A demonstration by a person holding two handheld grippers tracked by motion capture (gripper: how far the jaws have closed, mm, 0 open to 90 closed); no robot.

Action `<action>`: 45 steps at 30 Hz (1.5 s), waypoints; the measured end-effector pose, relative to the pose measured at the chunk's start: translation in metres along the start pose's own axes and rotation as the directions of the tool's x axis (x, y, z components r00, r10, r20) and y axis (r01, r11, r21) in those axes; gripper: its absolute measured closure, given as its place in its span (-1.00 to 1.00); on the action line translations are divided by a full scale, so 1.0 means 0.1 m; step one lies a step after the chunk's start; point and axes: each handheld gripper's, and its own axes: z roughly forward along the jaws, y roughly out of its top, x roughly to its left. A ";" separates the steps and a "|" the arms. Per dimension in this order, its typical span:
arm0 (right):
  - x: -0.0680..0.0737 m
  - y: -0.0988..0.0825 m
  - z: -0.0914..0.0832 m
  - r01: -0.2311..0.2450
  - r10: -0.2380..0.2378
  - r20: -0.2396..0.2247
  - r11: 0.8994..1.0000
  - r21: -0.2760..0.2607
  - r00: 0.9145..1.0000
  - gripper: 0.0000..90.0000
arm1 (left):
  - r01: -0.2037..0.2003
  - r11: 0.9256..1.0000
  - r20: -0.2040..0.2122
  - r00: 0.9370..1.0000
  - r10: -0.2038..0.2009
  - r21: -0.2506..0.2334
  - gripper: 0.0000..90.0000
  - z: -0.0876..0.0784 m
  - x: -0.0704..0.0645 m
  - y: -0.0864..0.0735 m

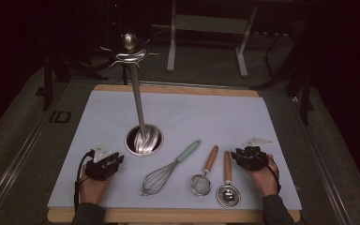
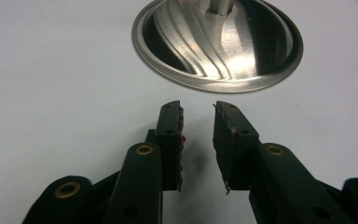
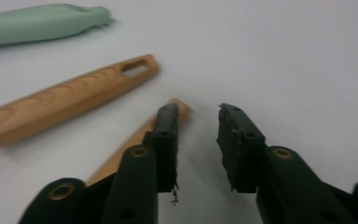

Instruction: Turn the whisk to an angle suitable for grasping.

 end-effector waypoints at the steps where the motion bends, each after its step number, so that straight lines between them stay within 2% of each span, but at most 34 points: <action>1: 0.00 0.00 0.00 0.000 0.000 0.000 1.000 0.000 1.000 0.58 | 0.000 1.000 0.000 1.000 0.000 0.000 0.61 0.00 0.00 0.00; 4: 0.10 0.07 -0.01 0.019 -0.019 -0.037 1.000 -0.005 0.999 0.85 | -0.011 1.000 -0.037 0.999 0.011 0.014 0.62 0.01 -0.02 0.00; 7: 0.20 0.14 -0.02 0.044 -0.044 -0.056 0.999 -0.017 0.997 0.99 | -0.010 1.000 -0.044 0.999 0.011 0.015 0.62 0.01 -0.03 0.00; 14: 0.40 0.35 0.05 0.134 -0.133 -0.091 0.991 0.007 0.987 1.00 | -0.001 1.000 -0.050 0.999 0.001 -0.001 0.60 0.00 -0.02 -0.01; 19: 0.55 0.50 0.15 0.204 -0.198 -0.113 0.978 0.040 0.974 1.00 | 0.000 1.000 -0.056 0.998 0.000 -0.005 0.56 0.00 -0.03 -0.01; 23: 0.66 0.58 0.26 0.237 -0.227 -0.130 0.970 0.063 0.965 1.00 | -0.004 1.000 -0.059 0.998 0.004 -0.003 0.56 0.00 -0.03 -0.01; 28: 0.78 0.63 0.39 0.260 -0.245 -0.144 0.961 0.094 0.959 1.00 | -0.004 1.000 -0.060 0.998 0.004 -0.001 0.55 0.00 -0.03 -0.01; 31: 0.82 0.64 0.44 0.251 -0.236 -0.152 0.963 0.093 0.960 1.00 | -0.004 1.000 -0.063 0.998 0.004 -0.001 0.55 0.00 -0.04 -0.01; 37: 0.91 0.67 0.53 0.284 -0.263 -0.164 0.952 0.118 0.951 1.00 | -0.008 1.000 -0.067 0.998 0.007 -0.002 0.55 0.00 -0.04 -0.01; 40: 0.92 0.68 0.57 0.279 -0.255 -0.174 0.952 0.129 0.951 1.00 | -0.009 1.000 -0.063 0.998 0.009 -0.002 0.55 0.00 -0.04 -0.01; 45: 0.97 0.67 0.65 0.292 -0.264 -0.179 0.944 0.156 0.948 1.00 | -0.012 1.000 -0.066 0.998 0.012 -0.005 0.55 0.00 -0.05 -0.01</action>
